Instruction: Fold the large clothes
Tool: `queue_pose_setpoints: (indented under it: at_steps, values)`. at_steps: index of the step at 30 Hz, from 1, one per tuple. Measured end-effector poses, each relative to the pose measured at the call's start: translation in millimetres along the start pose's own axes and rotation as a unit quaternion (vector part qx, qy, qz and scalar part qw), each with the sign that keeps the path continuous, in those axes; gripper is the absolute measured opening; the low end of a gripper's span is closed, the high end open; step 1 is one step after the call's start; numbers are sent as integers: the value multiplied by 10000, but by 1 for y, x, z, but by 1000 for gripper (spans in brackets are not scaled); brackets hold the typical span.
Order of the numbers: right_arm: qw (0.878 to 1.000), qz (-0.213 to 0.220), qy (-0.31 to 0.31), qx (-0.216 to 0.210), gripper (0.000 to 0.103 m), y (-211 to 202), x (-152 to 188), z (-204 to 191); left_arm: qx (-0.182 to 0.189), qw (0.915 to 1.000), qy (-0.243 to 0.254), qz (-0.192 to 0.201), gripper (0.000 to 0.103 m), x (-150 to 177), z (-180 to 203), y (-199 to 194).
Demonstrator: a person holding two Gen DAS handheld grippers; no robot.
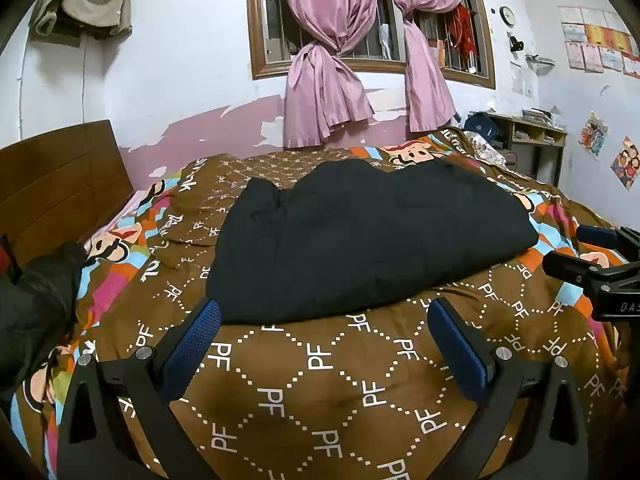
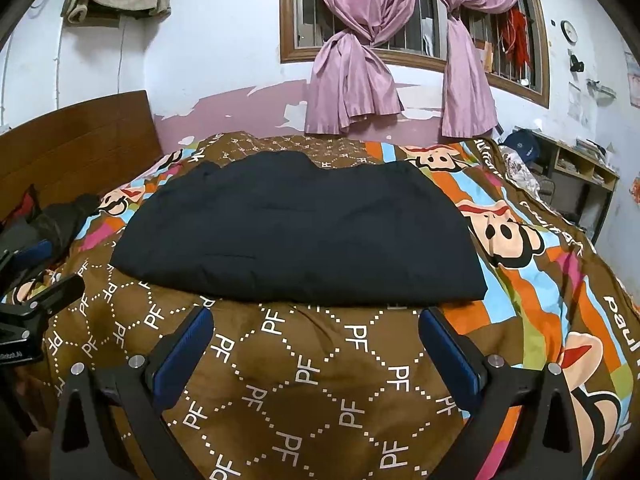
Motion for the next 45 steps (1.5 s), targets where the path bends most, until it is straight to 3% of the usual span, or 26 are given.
queue_pose_setpoints:
  at_steps: [45]
  values:
    - [10000,46,-14,-5,103,-2,-1,4,45,9999,63,-120,101,5,-8,4]
Point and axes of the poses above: each gripper's, at about its wrist camera, not at the fingertips, and y roughly the way its jaws point, z to its right, x to its underside, the point moved 5 cm from there along y, roughly the way its jaws point, and after that the axes turned 5 degrees about x, right-handed, at the moved point
